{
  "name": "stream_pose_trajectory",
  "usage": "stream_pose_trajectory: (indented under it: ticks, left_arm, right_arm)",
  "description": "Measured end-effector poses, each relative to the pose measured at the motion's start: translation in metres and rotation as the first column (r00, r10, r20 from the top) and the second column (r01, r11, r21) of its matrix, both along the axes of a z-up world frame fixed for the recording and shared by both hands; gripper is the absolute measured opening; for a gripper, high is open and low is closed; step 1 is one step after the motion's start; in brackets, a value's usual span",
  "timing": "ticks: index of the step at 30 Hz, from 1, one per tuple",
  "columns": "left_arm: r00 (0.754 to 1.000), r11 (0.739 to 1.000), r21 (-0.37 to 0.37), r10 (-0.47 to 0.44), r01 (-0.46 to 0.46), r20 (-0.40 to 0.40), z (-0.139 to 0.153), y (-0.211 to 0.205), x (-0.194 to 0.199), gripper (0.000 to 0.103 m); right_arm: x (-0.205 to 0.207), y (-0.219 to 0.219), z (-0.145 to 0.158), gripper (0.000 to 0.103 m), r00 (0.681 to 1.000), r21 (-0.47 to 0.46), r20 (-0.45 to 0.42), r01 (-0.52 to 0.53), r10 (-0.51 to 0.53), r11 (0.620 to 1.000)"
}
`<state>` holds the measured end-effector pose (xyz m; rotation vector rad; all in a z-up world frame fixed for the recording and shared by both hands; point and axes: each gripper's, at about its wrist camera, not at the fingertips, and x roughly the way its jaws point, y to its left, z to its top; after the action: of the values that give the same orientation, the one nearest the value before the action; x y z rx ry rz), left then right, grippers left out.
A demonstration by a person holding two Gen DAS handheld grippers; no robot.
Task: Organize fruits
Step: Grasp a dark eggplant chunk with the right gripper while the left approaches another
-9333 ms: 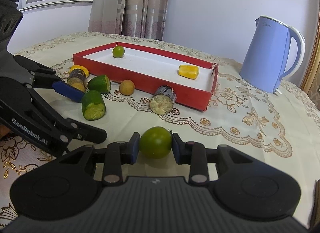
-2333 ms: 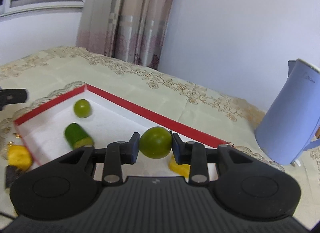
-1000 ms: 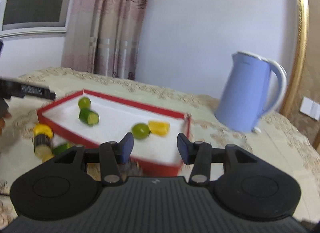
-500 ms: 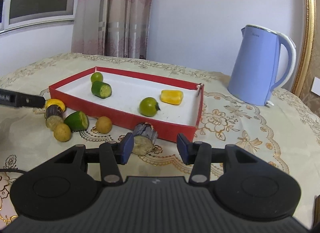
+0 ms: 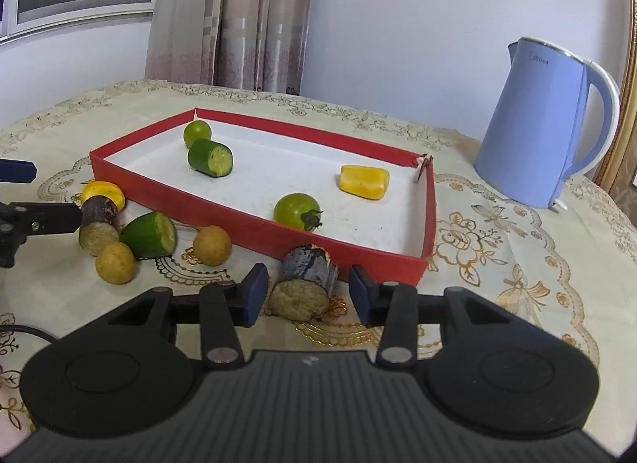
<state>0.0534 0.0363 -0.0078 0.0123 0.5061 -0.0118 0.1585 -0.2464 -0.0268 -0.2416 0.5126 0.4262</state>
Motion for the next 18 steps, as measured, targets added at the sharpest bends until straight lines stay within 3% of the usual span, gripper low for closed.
stream_pose_trajectory:
  ticks: [3, 13, 18]
  left_arm:
    - [1.0, 1.0, -0.004, -0.014, 0.014, -0.002, -0.001, 0.0, 0.0, 0.102]
    - [0.999, 0.999, -0.004, -0.038, 0.038, -0.005, 0.0, -0.002, 0.001, 0.102]
    - [0.995, 0.995, 0.019, -0.102, 0.102, -0.008, 0.0, -0.009, 0.002, 0.102]
  right_arm:
    - [0.003, 0.002, -0.002, 0.034, 1.0, 0.0, -0.011, -0.003, 0.003, 1.0]
    - [-0.001, 0.001, -0.002, 0.034, 1.0, 0.004, -0.011, -0.011, 0.011, 1.0]
    - [-0.011, -0.008, 0.002, 0.034, 1.0, 0.01, -0.005, -0.016, 0.016, 1.0]
